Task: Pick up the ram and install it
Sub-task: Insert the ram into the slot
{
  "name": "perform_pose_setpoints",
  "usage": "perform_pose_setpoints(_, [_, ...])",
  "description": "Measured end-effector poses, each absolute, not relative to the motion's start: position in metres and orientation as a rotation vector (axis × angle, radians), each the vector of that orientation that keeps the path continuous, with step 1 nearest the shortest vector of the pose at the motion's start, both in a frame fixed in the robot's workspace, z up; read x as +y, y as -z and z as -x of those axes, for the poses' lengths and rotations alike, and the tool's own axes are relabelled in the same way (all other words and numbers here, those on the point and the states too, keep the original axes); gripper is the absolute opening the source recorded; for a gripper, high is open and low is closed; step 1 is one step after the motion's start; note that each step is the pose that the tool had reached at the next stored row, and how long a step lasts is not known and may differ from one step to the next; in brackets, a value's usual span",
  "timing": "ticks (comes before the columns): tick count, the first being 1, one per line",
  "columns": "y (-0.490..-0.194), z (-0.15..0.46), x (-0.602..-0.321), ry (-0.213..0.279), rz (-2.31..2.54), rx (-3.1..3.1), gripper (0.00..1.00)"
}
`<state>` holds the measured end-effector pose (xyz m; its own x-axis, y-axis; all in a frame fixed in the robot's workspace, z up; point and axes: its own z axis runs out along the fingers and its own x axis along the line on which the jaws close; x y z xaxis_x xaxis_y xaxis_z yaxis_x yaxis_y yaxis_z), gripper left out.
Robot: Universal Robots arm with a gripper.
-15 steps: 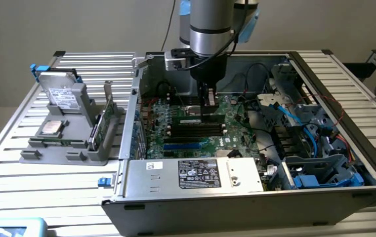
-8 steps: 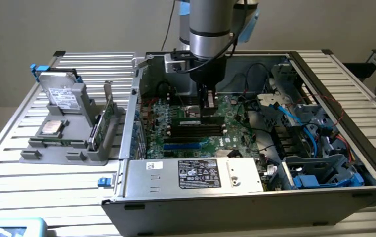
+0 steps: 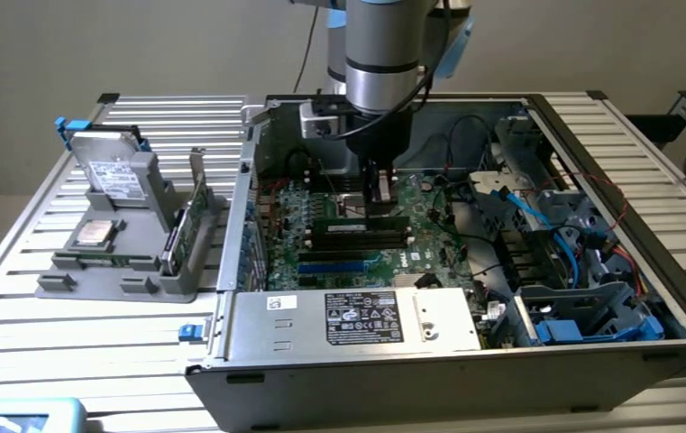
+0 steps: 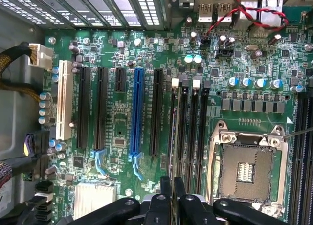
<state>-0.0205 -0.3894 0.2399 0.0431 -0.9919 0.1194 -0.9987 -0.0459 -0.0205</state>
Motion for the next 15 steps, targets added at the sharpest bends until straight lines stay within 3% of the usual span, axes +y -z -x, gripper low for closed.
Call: perform_pose_setpoints(15, [-0.2348, 0.0205, -0.3874, -0.167, -2.212, -2.115, 0.14])
